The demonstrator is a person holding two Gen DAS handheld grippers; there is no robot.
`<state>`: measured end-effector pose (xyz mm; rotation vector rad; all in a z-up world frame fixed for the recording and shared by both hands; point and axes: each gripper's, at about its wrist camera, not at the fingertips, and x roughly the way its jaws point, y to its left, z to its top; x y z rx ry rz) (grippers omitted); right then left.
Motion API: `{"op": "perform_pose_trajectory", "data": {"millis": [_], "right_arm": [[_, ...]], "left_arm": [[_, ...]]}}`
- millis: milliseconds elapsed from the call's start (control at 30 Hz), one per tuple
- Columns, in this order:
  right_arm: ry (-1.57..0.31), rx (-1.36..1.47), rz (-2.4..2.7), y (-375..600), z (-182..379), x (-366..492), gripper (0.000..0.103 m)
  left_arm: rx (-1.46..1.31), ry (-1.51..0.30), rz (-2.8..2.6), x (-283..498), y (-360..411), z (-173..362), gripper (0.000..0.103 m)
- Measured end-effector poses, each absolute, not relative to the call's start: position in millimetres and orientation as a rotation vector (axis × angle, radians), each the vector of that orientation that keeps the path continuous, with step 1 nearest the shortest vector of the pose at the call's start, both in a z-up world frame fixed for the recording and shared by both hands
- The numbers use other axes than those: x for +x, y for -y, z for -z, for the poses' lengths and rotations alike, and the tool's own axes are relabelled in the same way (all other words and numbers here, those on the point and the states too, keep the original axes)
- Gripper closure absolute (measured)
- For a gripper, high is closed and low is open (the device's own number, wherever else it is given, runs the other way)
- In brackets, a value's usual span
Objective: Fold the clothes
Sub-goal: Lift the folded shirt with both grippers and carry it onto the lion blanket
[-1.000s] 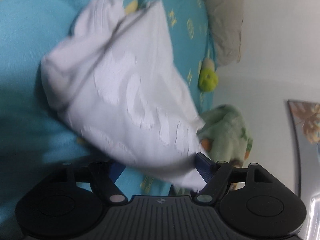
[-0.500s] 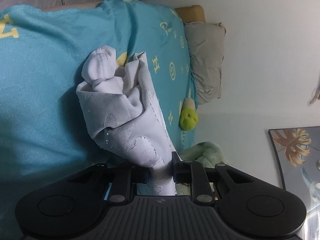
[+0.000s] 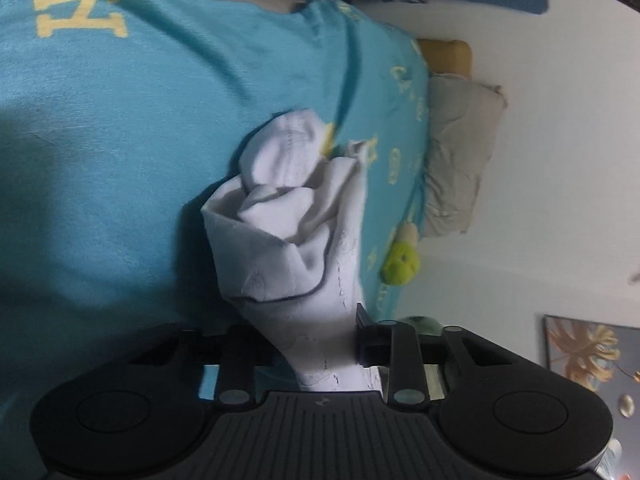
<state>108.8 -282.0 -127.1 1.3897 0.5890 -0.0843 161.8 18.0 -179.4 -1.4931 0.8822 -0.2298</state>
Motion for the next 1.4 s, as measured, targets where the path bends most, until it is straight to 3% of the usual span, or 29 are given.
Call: {"op": "perform_pose_trajectory", "data": {"millis": [200,433,633,767,900,1067,1233,1400], "right_arm": [[-0.580,1.409,0.010,302.5,82.7,101.0,0.083],[-0.427,1.380,-0.088,379.2,-23.4,92.3,0.083],[-0.238,1.232,-0.038,486.5,-148.1,91.0,0.083],[-0.089,1.089,0.011,554.4,-206.9,78.3,0.083],[0.008,0.957,0.143,594.5,-199.8,55.2,0.083],[-0.075,0.980,0.307,621.4,-111.5,25.0,0.083],[-0.196,1.067,0.331,601.3,-31.9,-10.7,0.083],[-0.244,1.082,0.346,572.6,1.3,-31.2,0.083]], "left_arm": [[-1.467,-0.803,0.354,161.6,-12.5,115.2,0.081],[-1.351,-0.796,0.541,194.6,70.2,-16.6,0.083],[-1.192,-0.744,0.745,236.1,208.3,-131.8,0.083],[-1.149,-0.673,0.921,223.4,285.1,-167.9,0.083],[-0.991,-0.608,1.004,202.0,352.3,-153.0,0.082],[-0.841,-0.856,0.989,190.4,402.4,-59.7,0.082],[-0.649,-1.001,0.998,154.0,386.9,-4.2,0.083],[-0.457,-1.014,1.003,123.4,374.0,21.1,0.081]]}}
